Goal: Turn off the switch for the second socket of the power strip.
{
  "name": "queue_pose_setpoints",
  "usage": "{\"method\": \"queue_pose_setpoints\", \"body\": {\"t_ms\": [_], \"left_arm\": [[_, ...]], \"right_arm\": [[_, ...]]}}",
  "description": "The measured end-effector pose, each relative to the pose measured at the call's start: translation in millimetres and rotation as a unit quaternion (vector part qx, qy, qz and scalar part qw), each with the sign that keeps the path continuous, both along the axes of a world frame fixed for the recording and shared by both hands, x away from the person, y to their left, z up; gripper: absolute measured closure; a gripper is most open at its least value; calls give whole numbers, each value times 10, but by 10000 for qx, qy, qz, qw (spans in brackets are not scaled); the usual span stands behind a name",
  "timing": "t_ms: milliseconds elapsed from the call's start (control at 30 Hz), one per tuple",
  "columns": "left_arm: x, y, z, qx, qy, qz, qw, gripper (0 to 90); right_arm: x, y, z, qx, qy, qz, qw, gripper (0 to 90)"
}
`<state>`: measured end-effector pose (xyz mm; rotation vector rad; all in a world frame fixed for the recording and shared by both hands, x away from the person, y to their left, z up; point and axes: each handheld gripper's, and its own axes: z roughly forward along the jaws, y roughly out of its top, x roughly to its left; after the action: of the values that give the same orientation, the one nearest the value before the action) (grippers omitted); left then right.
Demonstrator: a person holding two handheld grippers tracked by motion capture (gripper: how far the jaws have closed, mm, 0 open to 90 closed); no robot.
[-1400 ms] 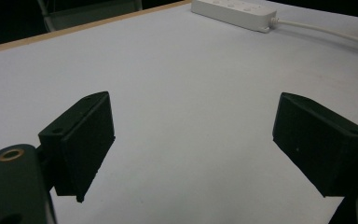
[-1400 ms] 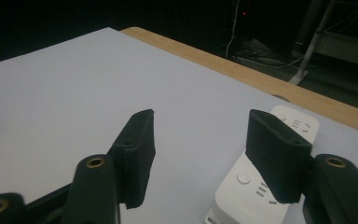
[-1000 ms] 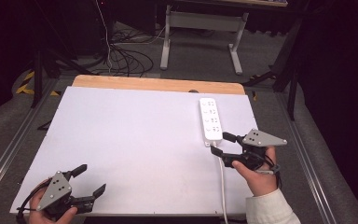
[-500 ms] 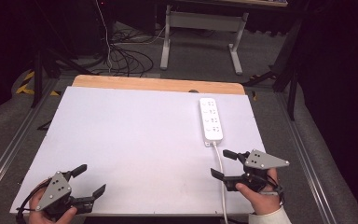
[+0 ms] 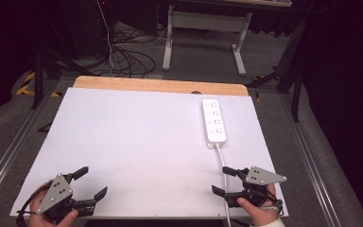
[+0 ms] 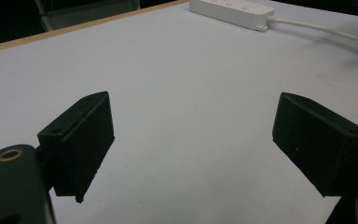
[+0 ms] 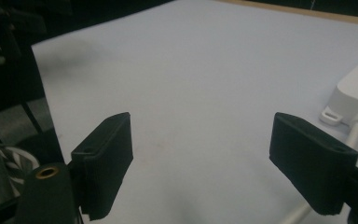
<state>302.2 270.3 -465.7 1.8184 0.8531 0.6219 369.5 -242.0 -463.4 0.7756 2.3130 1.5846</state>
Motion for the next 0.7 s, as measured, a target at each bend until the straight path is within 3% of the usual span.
{"method": "queue_pose_setpoints", "body": {"t_ms": [233,333,700], "left_arm": [[3,14,-4,84,-47,-42,9999,146],[11,24,-8,128,-69,-89,9999,146],[32,40,-45,64,-25,-149,9999,146]], "right_arm": [[-30,68,-220,-218,283,23,9994,226],[-69,89,-253,-469,205,-41,9987,234],[-91,154,-316,-747,121,-82,9971,249]]}}
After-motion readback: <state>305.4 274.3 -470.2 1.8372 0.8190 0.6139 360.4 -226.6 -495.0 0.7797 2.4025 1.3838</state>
